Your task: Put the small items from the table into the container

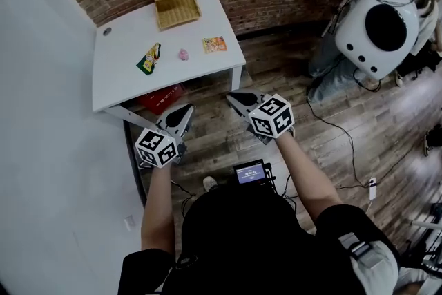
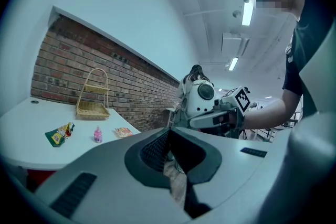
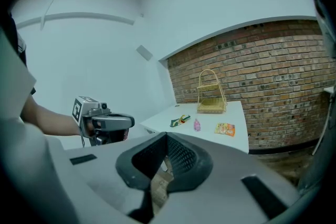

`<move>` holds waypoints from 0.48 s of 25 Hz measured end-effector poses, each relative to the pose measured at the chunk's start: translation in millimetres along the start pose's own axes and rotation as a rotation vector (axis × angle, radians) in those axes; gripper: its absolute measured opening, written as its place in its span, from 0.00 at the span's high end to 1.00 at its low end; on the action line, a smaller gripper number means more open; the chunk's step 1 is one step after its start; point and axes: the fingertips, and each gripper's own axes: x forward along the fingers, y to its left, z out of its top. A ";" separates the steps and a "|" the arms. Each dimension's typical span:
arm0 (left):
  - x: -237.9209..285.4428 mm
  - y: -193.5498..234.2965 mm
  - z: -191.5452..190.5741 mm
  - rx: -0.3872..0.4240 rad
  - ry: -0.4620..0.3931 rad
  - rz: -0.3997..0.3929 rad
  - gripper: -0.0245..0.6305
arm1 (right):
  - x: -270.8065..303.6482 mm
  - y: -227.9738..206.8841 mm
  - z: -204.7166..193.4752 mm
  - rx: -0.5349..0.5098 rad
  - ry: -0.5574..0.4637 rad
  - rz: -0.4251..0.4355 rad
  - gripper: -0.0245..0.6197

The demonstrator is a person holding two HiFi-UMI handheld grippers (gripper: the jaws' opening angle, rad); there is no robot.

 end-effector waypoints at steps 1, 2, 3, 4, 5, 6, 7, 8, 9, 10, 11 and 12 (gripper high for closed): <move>1.7 -0.7 0.7 0.001 -0.001 0.006 0.95 | -1.1 -2.0 0.3 0.000 -0.002 0.005 0.95; 3.3 -1.7 1.4 0.001 -0.001 0.012 0.95 | -2.3 -3.9 0.5 -0.001 -0.003 0.011 0.95; 4.8 -3.2 2.0 0.002 -0.002 0.018 0.95 | -3.7 -5.5 0.2 -0.001 -0.004 0.017 0.95; 6.0 -5.0 2.4 0.002 -0.002 0.025 0.95 | -5.4 -6.9 -0.7 -0.003 -0.003 0.023 0.95; 7.1 -7.0 2.4 0.000 -0.003 0.033 0.95 | -7.1 -8.3 -2.0 -0.004 -0.002 0.028 0.95; 8.0 -8.8 2.0 -0.001 -0.004 0.041 0.95 | -8.5 -9.7 -3.7 -0.004 0.000 0.034 0.95; 8.5 -10.4 1.2 -0.003 -0.005 0.050 0.95 | -9.4 -11.1 -5.6 -0.004 0.002 0.040 0.95; 8.8 -11.9 0.2 -0.003 -0.005 0.058 0.95 | -9.8 -12.1 -7.6 -0.002 0.005 0.047 0.95; 8.7 -13.2 -1.0 -0.002 -0.003 0.066 0.95 | -10.0 -12.7 -9.8 0.000 0.007 0.054 0.95; 8.4 -14.4 -2.2 -0.001 -0.002 0.075 0.95 | -10.2 -13.0 -12.1 0.001 0.011 0.061 0.95; 7.9 -15.1 -3.4 0.000 -0.001 0.083 0.95 | -10.4 -13.1 -14.4 0.001 0.015 0.068 0.95; 7.1 -15.3 -4.2 0.000 -0.003 0.092 0.95 | -10.3 -13.2 -16.4 0.000 0.018 0.074 0.95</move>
